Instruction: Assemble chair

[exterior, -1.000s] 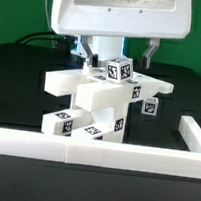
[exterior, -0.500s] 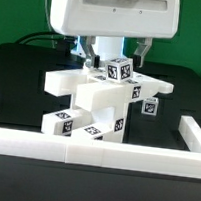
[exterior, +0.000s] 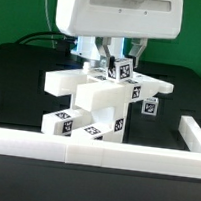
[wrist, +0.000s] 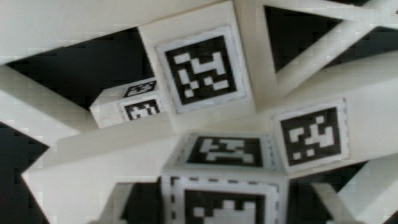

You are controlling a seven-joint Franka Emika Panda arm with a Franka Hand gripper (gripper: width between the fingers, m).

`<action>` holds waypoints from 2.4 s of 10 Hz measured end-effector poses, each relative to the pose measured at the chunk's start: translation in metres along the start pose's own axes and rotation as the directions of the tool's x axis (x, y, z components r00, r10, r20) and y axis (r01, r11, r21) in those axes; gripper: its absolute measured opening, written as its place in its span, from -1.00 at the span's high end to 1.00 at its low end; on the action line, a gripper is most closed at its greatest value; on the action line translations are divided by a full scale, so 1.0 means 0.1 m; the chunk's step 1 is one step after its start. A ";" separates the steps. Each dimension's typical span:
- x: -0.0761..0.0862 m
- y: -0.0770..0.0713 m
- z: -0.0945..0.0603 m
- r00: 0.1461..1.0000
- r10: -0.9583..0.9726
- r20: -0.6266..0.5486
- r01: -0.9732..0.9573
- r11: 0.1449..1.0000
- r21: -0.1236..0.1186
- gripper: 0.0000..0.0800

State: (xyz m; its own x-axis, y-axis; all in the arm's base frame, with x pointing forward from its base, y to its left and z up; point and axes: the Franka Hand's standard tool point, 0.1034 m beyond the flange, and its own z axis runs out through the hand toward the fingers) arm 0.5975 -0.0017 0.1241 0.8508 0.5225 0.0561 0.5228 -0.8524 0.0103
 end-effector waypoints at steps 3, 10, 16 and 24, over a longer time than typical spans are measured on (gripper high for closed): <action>0.00 0.00 0.00 0.997 0.080 0.000 -0.080 0.997 0.000 0.29; 0.04 0.00 0.00 0.725 0.689 -0.019 -0.689 0.725 0.001 0.29; 0.05 -0.02 0.01 0.254 0.967 0.004 -0.966 0.254 0.042 0.29; 0.06 -0.02 0.01 -0.151 0.988 0.043 -0.987 -0.153 0.054 0.08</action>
Offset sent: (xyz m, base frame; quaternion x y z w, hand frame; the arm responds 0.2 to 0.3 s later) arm 0.0000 0.0000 0.0000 0.0000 0.0000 0.1938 0.9810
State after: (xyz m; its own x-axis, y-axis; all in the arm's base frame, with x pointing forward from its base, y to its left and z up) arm 0.6021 0.0033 0.1231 0.3905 -0.9196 -0.0416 -0.9166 -0.3843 -0.1105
